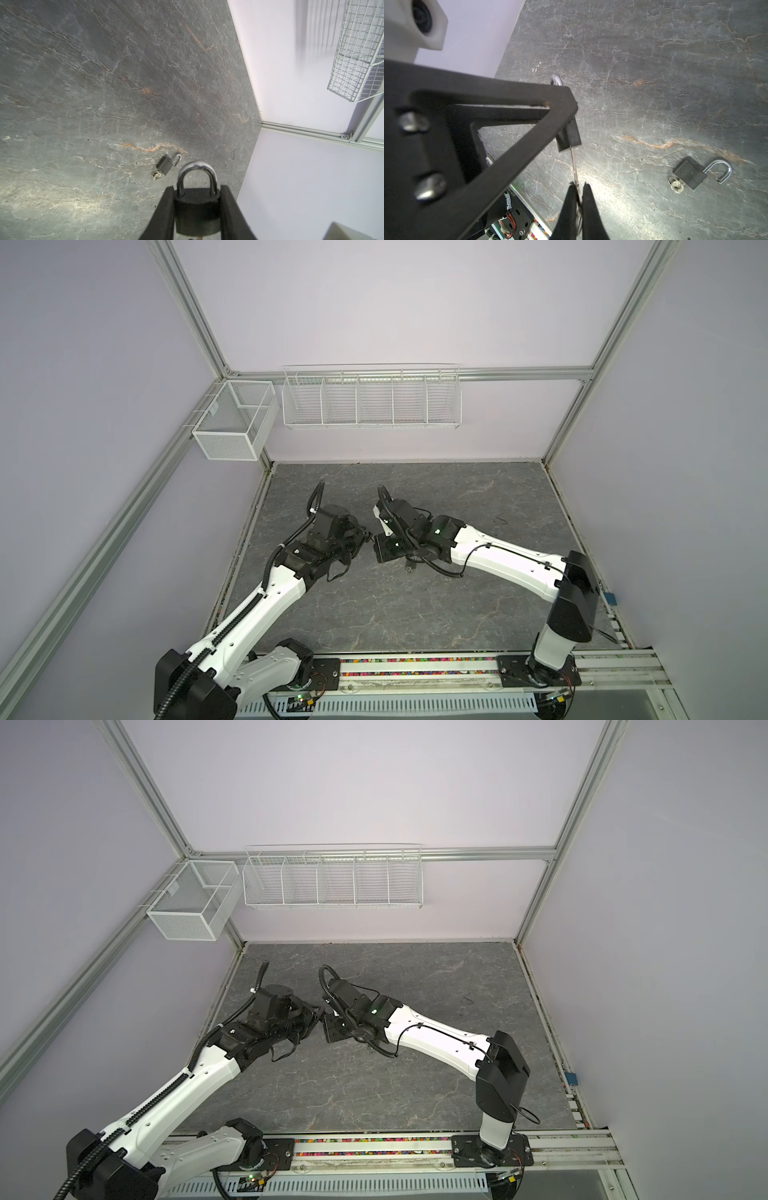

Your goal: Unlock with the key

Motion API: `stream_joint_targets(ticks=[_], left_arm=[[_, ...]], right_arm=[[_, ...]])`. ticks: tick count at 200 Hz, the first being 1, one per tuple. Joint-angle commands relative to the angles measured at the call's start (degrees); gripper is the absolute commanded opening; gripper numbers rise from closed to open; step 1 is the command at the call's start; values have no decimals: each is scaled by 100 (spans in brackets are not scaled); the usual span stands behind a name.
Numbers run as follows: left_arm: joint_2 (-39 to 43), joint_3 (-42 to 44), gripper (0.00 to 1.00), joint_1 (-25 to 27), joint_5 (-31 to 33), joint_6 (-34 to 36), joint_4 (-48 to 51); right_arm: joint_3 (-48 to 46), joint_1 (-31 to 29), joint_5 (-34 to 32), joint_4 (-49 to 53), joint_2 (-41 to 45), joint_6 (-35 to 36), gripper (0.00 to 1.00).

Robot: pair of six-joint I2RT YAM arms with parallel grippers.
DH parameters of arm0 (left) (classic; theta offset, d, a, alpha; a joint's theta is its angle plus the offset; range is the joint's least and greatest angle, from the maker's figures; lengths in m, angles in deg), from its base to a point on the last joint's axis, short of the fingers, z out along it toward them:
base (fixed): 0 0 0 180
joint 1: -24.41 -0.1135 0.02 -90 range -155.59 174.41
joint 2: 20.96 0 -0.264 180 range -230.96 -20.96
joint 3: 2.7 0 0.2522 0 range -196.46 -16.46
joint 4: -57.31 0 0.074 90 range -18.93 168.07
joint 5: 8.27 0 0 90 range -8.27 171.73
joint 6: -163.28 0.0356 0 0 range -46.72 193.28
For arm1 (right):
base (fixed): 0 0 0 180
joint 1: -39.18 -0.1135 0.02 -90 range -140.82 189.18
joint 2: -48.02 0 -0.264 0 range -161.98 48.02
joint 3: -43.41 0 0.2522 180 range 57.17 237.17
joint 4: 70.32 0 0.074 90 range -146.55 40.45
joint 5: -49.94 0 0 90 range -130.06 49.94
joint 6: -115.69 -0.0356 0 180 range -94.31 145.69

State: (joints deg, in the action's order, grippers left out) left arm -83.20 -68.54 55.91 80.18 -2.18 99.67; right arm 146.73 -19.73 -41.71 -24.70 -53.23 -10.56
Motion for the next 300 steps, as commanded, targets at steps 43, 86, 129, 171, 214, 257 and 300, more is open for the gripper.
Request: stream_joint_targets(ticks=[43, 86, 129, 171, 214, 257, 300], left_arm=[[92, -101, 0, -13, -149, -104, -162], [115, -131, 0, 74, -112, 31, -130], [143, -189, 0, 145, -125, 93, 26], [174, -194, 0, 136, -81, -6, 25], [23, -211, 0, 145, -185, 20, -44], [11, -268, 0, 304, 2, 407, 234], [-14, -195, 0, 347, -68, 491, 355]], right_arm=[[91, 1, 125, -215, 81, -260, 7], [-10, 43, 1108, -1067, 29, -846, 7], [562, 28, 190, -17, -170, -411, 7], [406, -137, 44, -51, -410, -253, 7], [627, -179, 131, 9, -439, -204, 7], [465, 261, 1269, -807, -157, -827, 7], [847, 195, 615, -333, -189, -454, 7]])
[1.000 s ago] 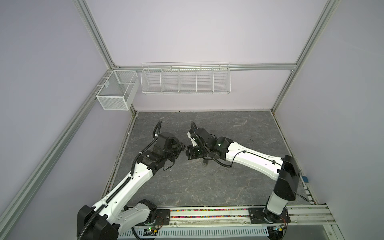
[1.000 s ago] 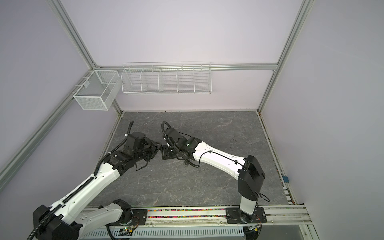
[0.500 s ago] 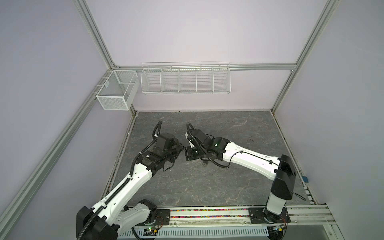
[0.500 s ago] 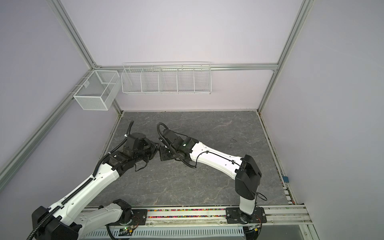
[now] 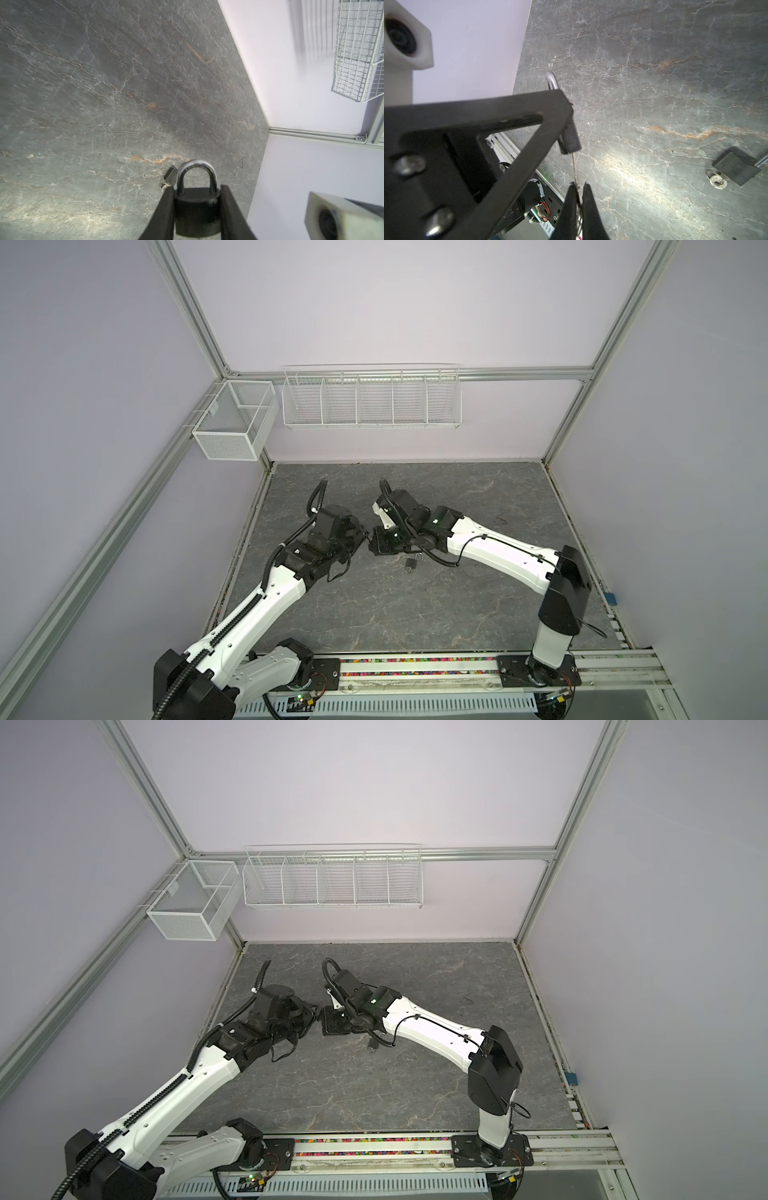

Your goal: Unlock with the key

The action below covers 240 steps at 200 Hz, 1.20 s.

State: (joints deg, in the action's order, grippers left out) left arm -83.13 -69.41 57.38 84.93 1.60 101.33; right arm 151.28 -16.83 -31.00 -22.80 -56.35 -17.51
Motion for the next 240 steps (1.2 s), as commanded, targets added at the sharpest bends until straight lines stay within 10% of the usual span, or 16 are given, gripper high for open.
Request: stream_joint_targets(ticks=[1, 59, 112, 240], left_arm=[[-18, -104, 0, 201, -550, 103, 185], [177, 174, 0, 104, -781, -627, -432], [5, 92, 0, 104, -966, -471, -356], [98, 173, 0, -98, -405, -100, 87]], right_arm=[[409, -104, -492, -482, 108, 255, 7], [372, -683, -2413, 20, -61, 1490, 7], [89, -191, 477, -1533, 85, 236, 7], [-83, 97, -459, -218, 537, 300, 7]])
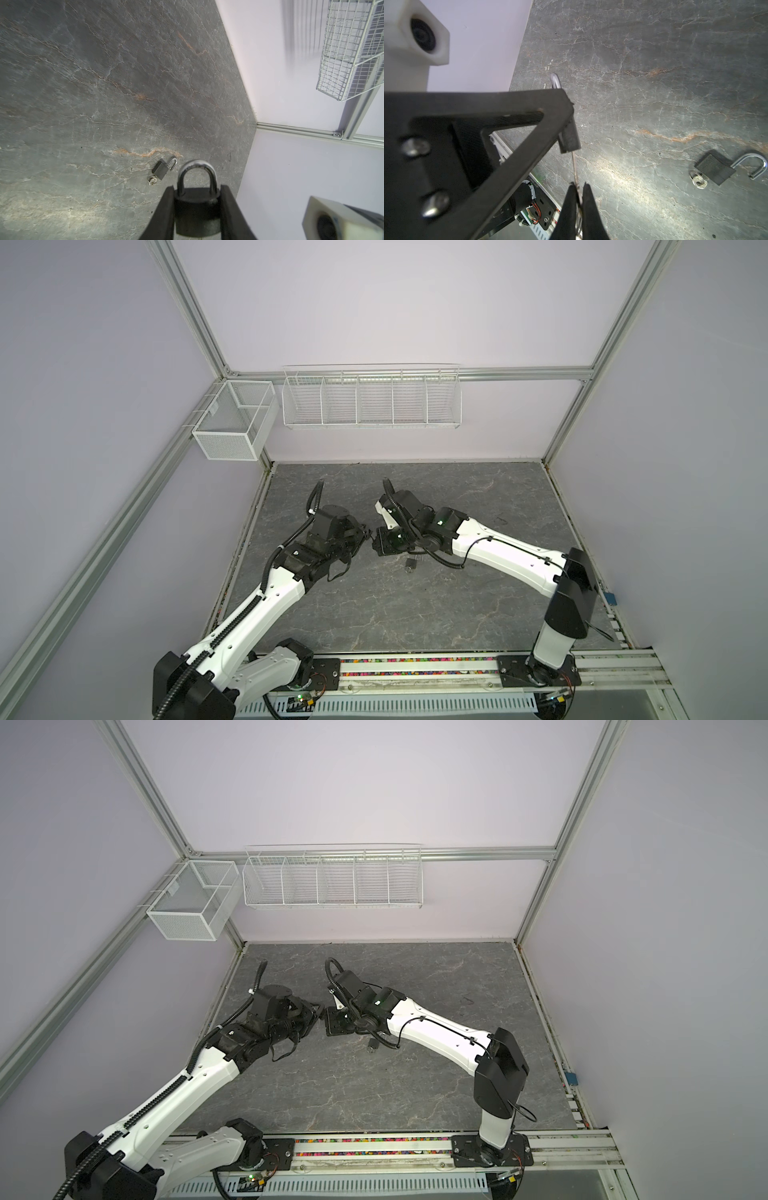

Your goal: Unlock with the key

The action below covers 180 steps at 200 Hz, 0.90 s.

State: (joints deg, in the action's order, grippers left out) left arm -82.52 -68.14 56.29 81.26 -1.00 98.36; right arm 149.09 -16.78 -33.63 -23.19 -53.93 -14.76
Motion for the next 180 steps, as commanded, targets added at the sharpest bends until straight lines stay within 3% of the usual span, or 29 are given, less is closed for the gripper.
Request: stream_joint_targets(ticks=[1, 131, 162, 180], left_arm=[[34, 41, 0, 11, -35, 169, 392], [-108, 114, 0, 0, 46, 240, 488], [-54, 171, 0, -6, 12, -129, 282], [19, 267, 0, -66, -123, -502, -21]], right_arm=[[143, 93, -192, -171, 292, 22, 7], [817, 77, -677, 912, -37, 436, 7], [750, -43, -385, 586, -75, 474, 7], [940, -242, -852, 957, -273, 497, 7]])
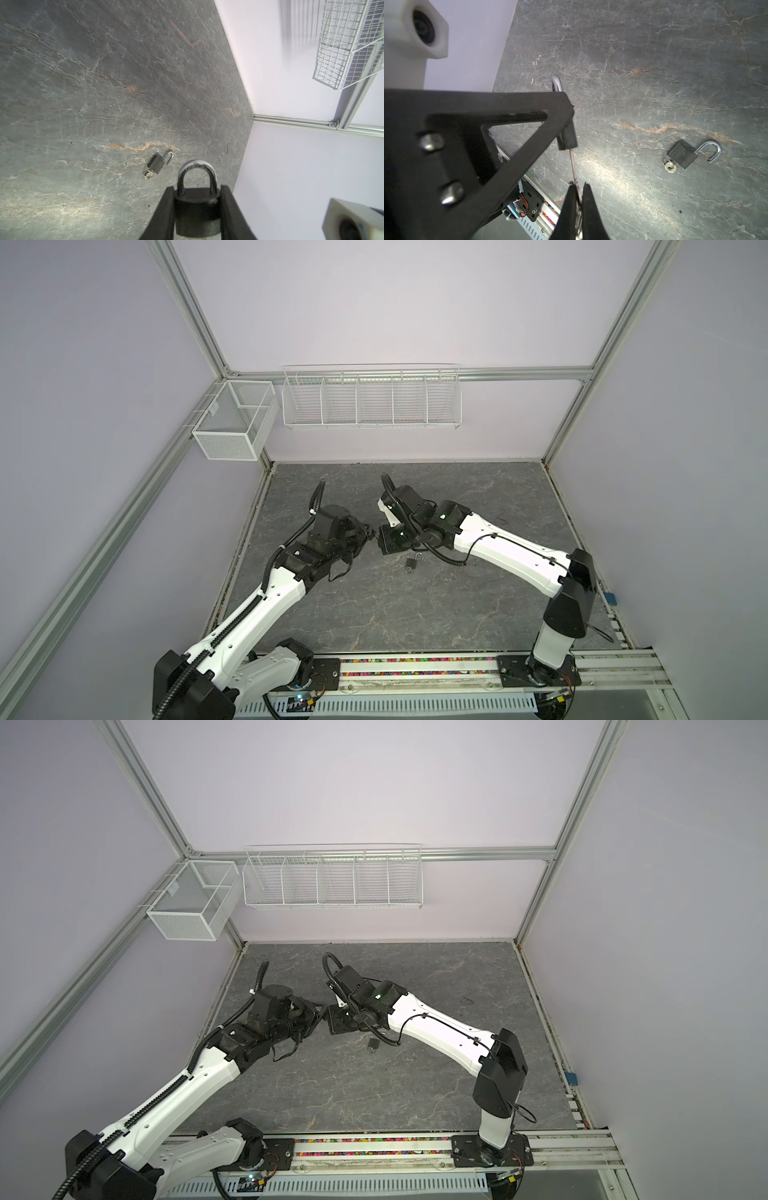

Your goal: Unlock with the key

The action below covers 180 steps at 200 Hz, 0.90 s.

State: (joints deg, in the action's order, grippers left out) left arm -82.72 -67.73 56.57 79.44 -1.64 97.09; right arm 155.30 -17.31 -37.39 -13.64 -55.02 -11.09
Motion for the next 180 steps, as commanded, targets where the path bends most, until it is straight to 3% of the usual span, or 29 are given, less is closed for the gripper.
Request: stream_joint_targets(ticks=[1, 32, 56, 103, 135, 156, 180], left_arm=[[49, 228, 0, -95, 56, -459, 92], [41, 126, 0, -105, 11, -792, -49], [58, 229, 0, -105, -145, -1080, -377], [73, 62, 0, -26, -156, -753, 160], [146, 181, 0, -26, -196, -841, 117], [139, 76, 0, -35, -135, -845, 42], [64, -9, 0, 30, -72, -744, 17]], right_arm=[[320, -193, -504, 17, -172, 132, 7], [-72, -345, -365, -489, -177, -73, 7], [32, -460, -725, -382, -312, -110, 7], [77, -77, -501, -770, -155, -514, 7], [662, -280, -1274, -9, -453, -76, 7], [491, -269, -877, -67, -511, -277, 7], [49, -171, 625, -1210, -488, -854, 7]])
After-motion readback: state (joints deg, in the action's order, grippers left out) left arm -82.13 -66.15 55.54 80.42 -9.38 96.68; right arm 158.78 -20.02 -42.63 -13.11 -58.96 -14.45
